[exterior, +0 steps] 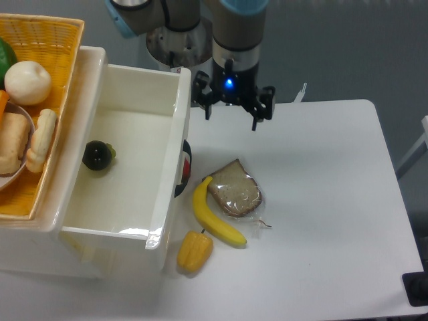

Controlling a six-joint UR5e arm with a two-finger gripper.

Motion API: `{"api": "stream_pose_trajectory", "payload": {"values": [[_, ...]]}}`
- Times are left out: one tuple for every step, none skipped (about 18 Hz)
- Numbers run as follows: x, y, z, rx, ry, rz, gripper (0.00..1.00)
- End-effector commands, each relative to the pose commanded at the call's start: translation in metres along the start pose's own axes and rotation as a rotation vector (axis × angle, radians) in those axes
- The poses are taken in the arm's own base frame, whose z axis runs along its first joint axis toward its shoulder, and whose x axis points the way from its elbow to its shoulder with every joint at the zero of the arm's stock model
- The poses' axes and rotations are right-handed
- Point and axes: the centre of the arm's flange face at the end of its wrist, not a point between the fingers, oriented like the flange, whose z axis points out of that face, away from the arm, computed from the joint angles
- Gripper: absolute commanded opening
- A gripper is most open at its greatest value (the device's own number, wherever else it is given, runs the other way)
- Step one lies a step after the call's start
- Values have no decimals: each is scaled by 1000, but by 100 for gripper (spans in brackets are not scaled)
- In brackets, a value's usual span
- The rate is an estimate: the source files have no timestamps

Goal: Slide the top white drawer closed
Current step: 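Lower the open gripper toward the side of the open white drawer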

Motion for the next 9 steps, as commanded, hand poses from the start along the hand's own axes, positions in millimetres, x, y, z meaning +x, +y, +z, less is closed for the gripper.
{"api": "stream_pose_trajectory", "payload": {"values": [[-2,-2,6,-5,5,0,100],[-4,-3,9,-7,8,-2,100],[-7,-5,11,-3,5,-9,100],[-10,-8,15,-2,4,-14,100],[-11,-9,20,-7,10,-14,100],[-13,-11,28,-16,16,-9,100],[-15,-13,34,-24,24,-9,100],[-17,-14,39,-30,28,-12,100],[-19,-16,45,-39,35,-14,100]]}}
